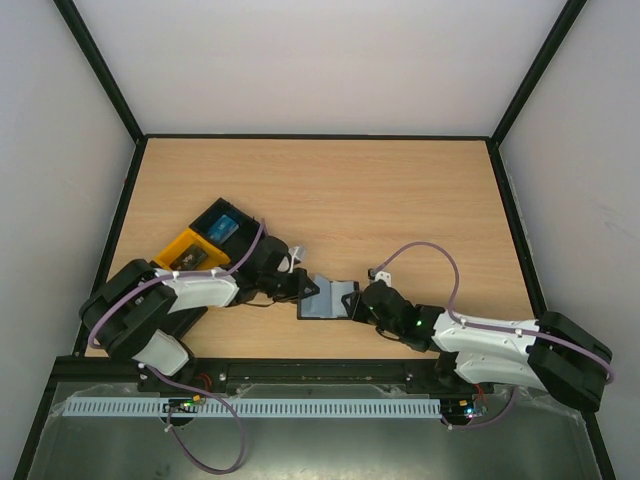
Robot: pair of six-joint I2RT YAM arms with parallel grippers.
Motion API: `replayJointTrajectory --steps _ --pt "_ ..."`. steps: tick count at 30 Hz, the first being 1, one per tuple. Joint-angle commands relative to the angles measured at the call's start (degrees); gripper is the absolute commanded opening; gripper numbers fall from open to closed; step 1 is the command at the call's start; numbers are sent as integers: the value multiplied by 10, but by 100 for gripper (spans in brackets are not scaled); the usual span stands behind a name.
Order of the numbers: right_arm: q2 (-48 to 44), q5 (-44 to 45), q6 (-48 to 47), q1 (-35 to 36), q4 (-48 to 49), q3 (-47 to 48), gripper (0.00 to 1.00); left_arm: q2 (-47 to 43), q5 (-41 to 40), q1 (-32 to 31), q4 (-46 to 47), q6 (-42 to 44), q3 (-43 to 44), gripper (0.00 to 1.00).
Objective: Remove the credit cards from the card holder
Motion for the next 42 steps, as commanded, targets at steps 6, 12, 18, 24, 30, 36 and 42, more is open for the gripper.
replayJointTrajectory --steps 6,12,18,24,30,36,42 --pt "41 37 -19 -22 -68 29 29 -9 -14 -1 -39 26 21 3" --pt "80 7 -20 -23 -31 33 29 -5 -18 -3 -43 27 19 3" --pt "40 -1 -30 -23 -1 28 5 -4 -18 -3 -42 28 20 3" --pt "-5 -15 -18 -23 48 -3 2 -2 -14 -9 -34 16 24 10" --pt "7 -24 0 -23 69 -26 2 -15 -7 -19 -13 -3 24 18" --pt "10 -18 7 -23 72 -35 2 -4 1 -25 3 -11 27 7" --pt "-6 13 4 -22 19 -32 8 0 17 -28 30 -23 28 3"
